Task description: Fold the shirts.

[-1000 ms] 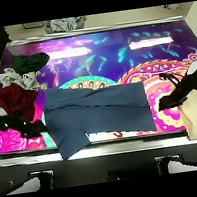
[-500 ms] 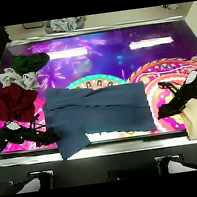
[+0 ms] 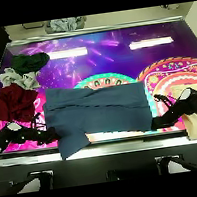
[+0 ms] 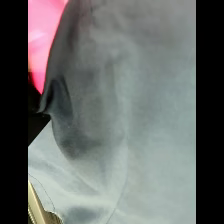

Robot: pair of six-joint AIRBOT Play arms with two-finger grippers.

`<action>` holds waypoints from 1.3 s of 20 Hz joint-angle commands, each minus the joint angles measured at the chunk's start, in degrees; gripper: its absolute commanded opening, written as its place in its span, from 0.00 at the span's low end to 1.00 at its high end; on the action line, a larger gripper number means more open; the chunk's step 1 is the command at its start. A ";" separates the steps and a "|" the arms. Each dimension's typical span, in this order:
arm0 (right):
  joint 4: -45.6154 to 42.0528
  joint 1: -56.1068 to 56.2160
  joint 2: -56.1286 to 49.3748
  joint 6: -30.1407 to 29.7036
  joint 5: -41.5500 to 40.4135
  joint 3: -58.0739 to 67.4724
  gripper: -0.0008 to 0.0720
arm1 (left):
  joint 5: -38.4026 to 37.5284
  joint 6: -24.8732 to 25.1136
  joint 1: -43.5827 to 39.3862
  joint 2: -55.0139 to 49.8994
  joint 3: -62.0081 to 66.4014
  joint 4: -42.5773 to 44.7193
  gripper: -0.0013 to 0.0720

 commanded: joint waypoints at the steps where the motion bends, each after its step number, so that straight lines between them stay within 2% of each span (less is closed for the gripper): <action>1: 1.29 0.07 0.09 4.35 -6.51 -2.45 0.74 | -0.13 1.68 -0.04 0.96 0.02 0.26 0.06; 2: 1.88 0.07 0.09 5.01 -7.17 -2.45 0.73 | -0.02 1.68 -0.04 1.31 0.02 0.26 0.06; 3: 2.71 0.07 0.09 5.35 -7.45 -2.45 0.60 | 0.13 1.73 -0.04 1.46 0.02 0.26 0.06; 4: 3.21 0.07 0.09 5.64 -7.37 -2.45 0.54 | 0.31 1.99 -0.04 1.46 0.02 0.26 0.06; 5: 3.39 0.07 0.09 5.49 -6.71 -2.43 0.16 | 0.46 2.38 -0.04 1.46 0.02 0.26 0.06; 6: 3.02 0.04 0.11 5.14 -6.27 -2.38 0.07 | 0.50 2.62 -0.02 1.46 0.04 0.31 0.06; 11: 2.80 0.07 1.16 -4.09 -1.49 4.35 0.07 | -3.96 3.78 0.44 5.95 7.08 0.31 0.05; 15: 5.11 0.07 1.77 -3.39 -0.07 16.02 0.07 | -3.67 1.49 0.37 9.35 17.40 0.28 0.05; 19: 6.56 0.42 -5.77 -0.90 -4.57 26.36 0.07 | -2.54 0.96 0.37 -1.44 28.89 0.24 0.05; 22: 5.77 4.83 -13.70 -0.24 -9.03 33.24 0.07 | -3.65 0.74 -0.07 -12.35 40.15 -0.39 0.05; 26: 4.92 8.17 -21.44 6.08 -15.74 39.08 0.07 | -6.16 -2.69 -0.46 -25.59 53.29 -0.39 0.06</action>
